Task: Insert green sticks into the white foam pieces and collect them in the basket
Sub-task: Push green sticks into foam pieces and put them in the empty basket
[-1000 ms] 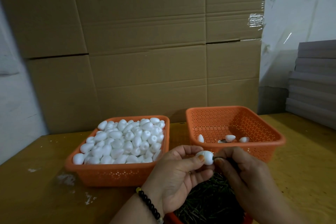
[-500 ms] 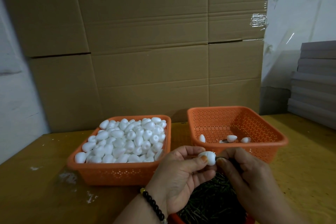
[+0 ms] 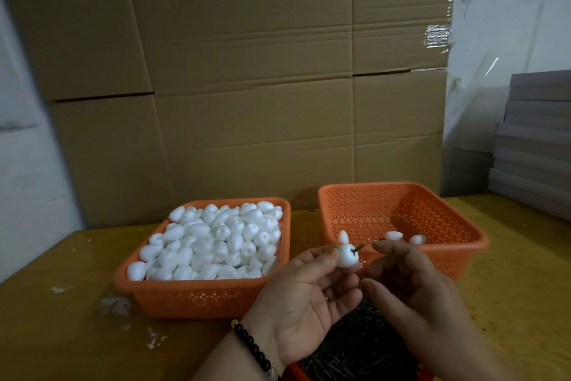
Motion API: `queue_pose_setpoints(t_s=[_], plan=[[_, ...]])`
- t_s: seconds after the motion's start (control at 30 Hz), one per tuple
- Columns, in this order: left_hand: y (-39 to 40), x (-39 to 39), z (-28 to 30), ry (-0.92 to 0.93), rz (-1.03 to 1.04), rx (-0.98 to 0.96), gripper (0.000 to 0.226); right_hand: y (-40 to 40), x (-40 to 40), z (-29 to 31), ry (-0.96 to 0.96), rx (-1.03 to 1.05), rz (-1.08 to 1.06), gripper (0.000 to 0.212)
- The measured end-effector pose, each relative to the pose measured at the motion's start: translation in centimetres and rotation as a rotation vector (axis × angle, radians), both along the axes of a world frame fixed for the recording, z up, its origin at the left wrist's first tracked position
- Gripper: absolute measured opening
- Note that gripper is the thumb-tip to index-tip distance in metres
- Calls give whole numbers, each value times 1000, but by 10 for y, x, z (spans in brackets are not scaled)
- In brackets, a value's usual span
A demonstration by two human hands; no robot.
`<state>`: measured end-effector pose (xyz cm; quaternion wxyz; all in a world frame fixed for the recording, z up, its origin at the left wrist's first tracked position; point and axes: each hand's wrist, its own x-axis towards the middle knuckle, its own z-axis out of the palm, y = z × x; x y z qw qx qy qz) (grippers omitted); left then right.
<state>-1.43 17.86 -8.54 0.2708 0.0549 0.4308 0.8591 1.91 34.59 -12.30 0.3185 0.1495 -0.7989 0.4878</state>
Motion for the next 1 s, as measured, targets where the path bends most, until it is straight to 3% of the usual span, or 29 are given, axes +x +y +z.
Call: queue_pose_setpoints(t_s=[0.17, 0.43, 0.7, 1.0], plan=[[0, -1, 1, -98, -35, 122, 22, -1, 1, 1, 12, -25, 18, 46], [2, -1, -3, -77, -8, 94, 29, -4, 1, 4, 214, 112, -13, 26], [7, 6, -4, 95, 25, -71, 11, -7, 0, 3, 255, 143, -44, 31], [11, 12, -10, 537, 48, -378, 19, -3, -4, -5, 151, -86, -46, 31]])
